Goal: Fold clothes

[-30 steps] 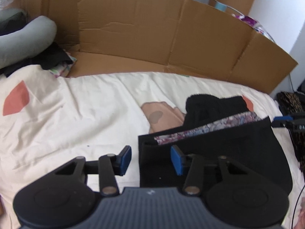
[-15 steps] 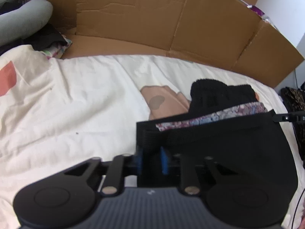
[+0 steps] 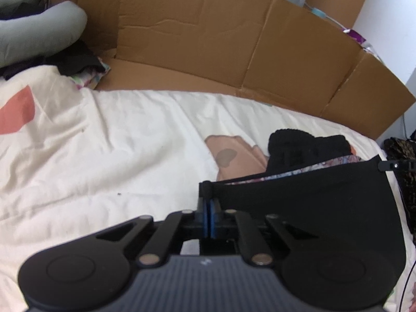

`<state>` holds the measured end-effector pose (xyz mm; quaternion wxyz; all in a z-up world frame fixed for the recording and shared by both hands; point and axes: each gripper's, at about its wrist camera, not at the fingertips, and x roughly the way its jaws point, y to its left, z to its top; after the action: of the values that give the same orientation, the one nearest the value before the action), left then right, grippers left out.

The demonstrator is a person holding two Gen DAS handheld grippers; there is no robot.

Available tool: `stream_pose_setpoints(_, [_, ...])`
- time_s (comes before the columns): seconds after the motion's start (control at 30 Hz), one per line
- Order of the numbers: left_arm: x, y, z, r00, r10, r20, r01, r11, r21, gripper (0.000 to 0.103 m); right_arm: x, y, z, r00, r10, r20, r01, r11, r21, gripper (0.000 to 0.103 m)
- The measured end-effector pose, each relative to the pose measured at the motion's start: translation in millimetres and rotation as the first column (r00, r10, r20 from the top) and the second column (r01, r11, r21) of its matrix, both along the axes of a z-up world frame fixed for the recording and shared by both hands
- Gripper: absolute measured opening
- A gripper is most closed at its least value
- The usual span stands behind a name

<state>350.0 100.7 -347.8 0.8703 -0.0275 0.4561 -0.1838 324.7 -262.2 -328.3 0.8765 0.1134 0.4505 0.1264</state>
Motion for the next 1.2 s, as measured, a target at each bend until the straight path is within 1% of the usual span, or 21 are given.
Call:
stream_pose_setpoints(0.2, [4.9, -9.3, -8.7, 1.000, -0.003, -0.014, 0.003, 0.999, 0.044, 0.003, 9.4, 6.3, -15.6, 1.000, -0.004, -0.014, 0.004, 1.000, -0.014, 0.002])
stream_pose_setpoints(0.3, [5.4, -14.4, -11.3, 1.000, -0.010, -0.012, 0.011, 0.997, 0.075, 0.003, 12.1, 13.1, -25.1, 1.000, 0.010, -0.022, -0.011, 0.999, -0.033, 0.002])
stream_pose_setpoints(0.37, [5.3, -17.5, -12.4, 1.000, -0.013, -0.009, 0.014, 0.996, 0.093, 0.006, 13.0, 20.7, -28.9, 0.999, 0.039, -0.018, -0.040, 0.997, -0.062, 0.003])
stream_pose_setpoints(0.47, [6.1, -18.6, -13.8, 1.000, -0.010, -0.013, 0.011, 0.996, 0.092, 0.006, 11.8, 32.0, -31.2, 0.996, 0.087, -0.007, -0.087, 0.989, -0.116, 0.005])
stream_pose_setpoints(0.6, [7.8, -20.1, -14.9, 1.000, -0.029, -0.007, 0.029, 0.995, 0.100, 0.007, 12.8, 36.1, -33.4, 0.994, 0.109, -0.015, -0.110, 0.986, -0.126, 0.008])
stream_pose_setpoints(0.67, [8.5, -20.9, -14.4, 0.999, -0.036, -0.004, 0.036, 0.994, 0.103, 0.007, 13.7, 36.2, -34.6, 0.994, 0.106, -0.021, -0.107, 0.986, -0.128, 0.020])
stream_pose_setpoints(0.7, [8.7, -21.3, -14.2, 0.999, -0.038, -0.001, 0.038, 0.994, 0.105, 0.009, 13.9, 36.4, -35.0, 0.995, 0.102, -0.021, -0.104, 0.985, -0.134, 0.022])
stream_pose_setpoints(0.73, [8.9, -21.5, -14.0, 0.999, -0.040, 0.002, 0.040, 0.993, 0.107, 0.010, 14.1, 36.8, -35.8, 0.995, 0.100, -0.022, -0.102, 0.984, -0.143, 0.028])
stream_pose_setpoints(0.77, [9.0, -21.8, -13.8, 0.999, -0.042, 0.006, 0.042, 0.993, 0.109, 0.013, 14.3, 37.2, -36.5, 0.995, 0.098, -0.022, -0.100, 0.983, -0.152, 0.034])
stream_pose_setpoints(0.8, [9.2, -22.1, -13.6, 0.999, -0.045, 0.009, 0.043, 0.993, 0.111, 0.021, 14.3, 36.7, -37.7, 0.995, 0.098, -0.023, -0.101, 0.983, -0.151, 0.035])
stream_pose_setpoints(0.9, [9.7, -23.0, -13.0, 0.999, -0.051, 0.019, 0.048, 0.992, 0.117, 0.031, 15.0, 35.5, -40.6, 0.994, 0.103, -0.024, -0.106, 0.983, -0.148, 0.035])
stream_pose_setpoints(0.93, [9.6, -24.5, -13.1, 0.998, -0.060, 0.019, 0.057, 0.992, 0.115, 0.033, 15.8, 36.0, -41.3, 0.994, 0.107, -0.023, -0.109, 0.983, -0.149, 0.035])
stream_pose_setpoints(0.97, [9.5, -26.5, -13.4, 0.997, -0.071, 0.018, 0.069, 0.991, 0.113, 0.040, 15.3, 37.4, -41.8, 0.993, 0.117, -0.019, -0.119, 0.981, -0.156, 0.034])
stream_pose_setpoints(1.0, [9.4, -28.5, -13.6, 0.996, -0.083, 0.017, 0.081, 0.991, 0.110, 0.043, 14.8, 38.9, -42.4, 0.992, 0.128, -0.015, -0.129, 0.978, -0.163, 0.034])
stream_pose_setpoints(1.03, [9.2, -30.5, -13.8, 0.995, -0.094, 0.016, 0.092, 0.990, 0.107, 0.043, 14.2, 41.4, -43.3, 0.990, 0.143, -0.011, -0.143, 0.974, -0.178, 0.033])
stream_pose_setpoints(1.07, [8.5, -33.9, -14.8, 0.994, -0.107, 0.017, 0.105, 0.988, 0.116, 0.043, 13.9, 43.1, -44.0, 0.988, 0.152, -0.009, -0.151, 0.972, -0.183, 0.027])
stream_pose_setpoints(1.13, [7.8, -39.8, -17.2, 0.992, -0.122, 0.018, 0.119, 0.984, 0.134, 0.043, 13.6, 45.7, -44.7, 0.986, 0.164, -0.007, -0.162, 0.968, -0.190, 0.021])
stream_pose_setpoints(1.2, [10.8, -37.3, -18.2, 0.995, -0.100, 0.005, 0.099, 0.989, 0.106, 0.043, 13.7, 46.4, -44.6, 0.985, 0.170, -0.007, -0.168, 0.967, -0.190, 0.018])
